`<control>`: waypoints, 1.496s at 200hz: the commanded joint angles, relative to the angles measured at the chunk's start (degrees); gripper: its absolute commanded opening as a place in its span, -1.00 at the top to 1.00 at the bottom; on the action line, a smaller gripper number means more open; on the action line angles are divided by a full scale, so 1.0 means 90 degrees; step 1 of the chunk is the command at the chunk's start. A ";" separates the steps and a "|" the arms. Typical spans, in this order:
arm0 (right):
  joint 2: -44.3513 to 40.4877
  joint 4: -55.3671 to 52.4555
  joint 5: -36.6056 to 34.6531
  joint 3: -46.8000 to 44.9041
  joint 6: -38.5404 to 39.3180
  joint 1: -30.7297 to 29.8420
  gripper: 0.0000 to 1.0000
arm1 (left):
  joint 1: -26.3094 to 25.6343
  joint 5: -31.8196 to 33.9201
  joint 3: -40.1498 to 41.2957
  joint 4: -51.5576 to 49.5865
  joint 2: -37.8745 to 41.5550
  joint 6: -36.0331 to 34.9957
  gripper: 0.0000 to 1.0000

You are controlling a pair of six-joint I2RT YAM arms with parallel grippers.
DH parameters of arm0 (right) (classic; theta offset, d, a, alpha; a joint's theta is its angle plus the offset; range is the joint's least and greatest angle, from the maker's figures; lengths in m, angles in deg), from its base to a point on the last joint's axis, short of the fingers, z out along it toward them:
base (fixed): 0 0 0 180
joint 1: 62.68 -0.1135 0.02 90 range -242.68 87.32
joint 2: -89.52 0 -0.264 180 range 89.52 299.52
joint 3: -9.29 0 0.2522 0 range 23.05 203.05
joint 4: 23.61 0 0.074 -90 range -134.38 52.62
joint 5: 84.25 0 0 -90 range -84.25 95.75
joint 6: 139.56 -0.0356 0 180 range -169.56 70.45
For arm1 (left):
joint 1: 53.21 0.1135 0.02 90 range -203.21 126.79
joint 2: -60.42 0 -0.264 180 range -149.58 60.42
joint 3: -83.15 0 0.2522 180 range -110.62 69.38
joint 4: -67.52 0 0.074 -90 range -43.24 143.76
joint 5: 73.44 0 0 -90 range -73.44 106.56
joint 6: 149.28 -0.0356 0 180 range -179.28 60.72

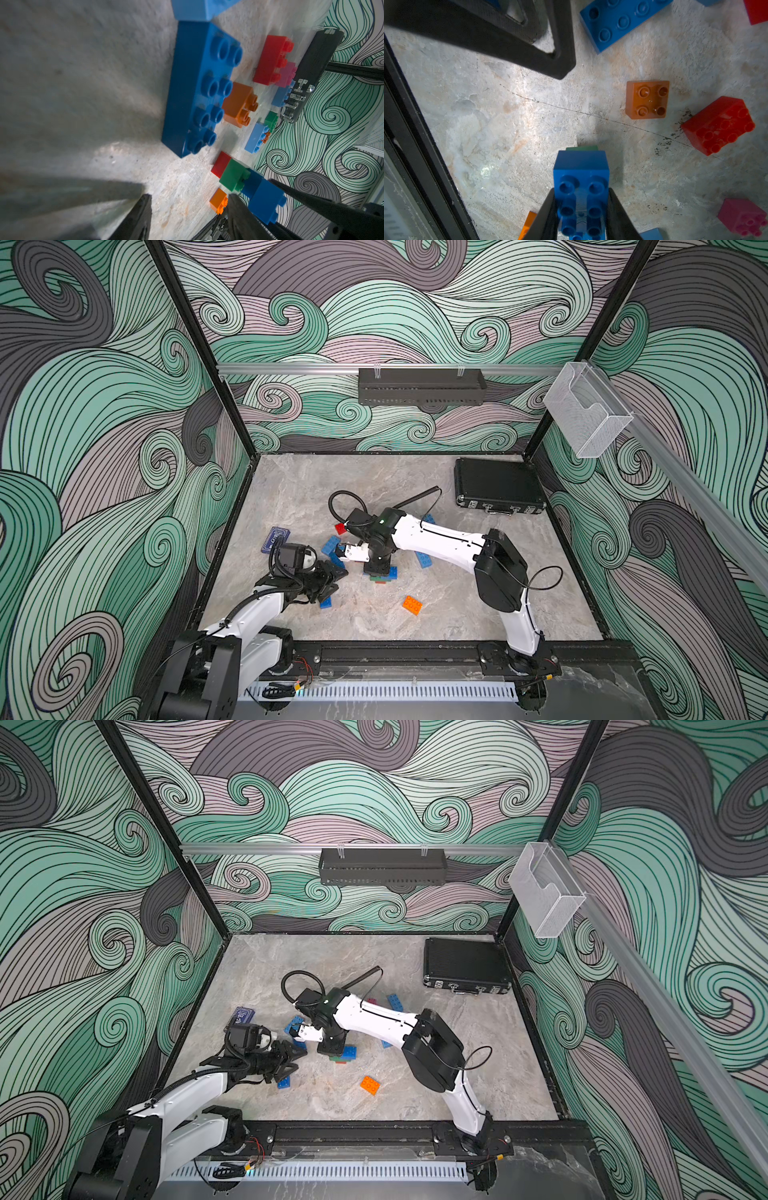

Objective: Assemble a heart with lego
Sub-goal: Assemble the lego brick with the lego brick.

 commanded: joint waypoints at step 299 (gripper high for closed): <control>0.0010 0.0007 -0.0460 -0.0488 -0.0243 0.0117 0.38 | 0.0077 -0.0074 0.0127 0.0135 0.0059 0.0019 -0.18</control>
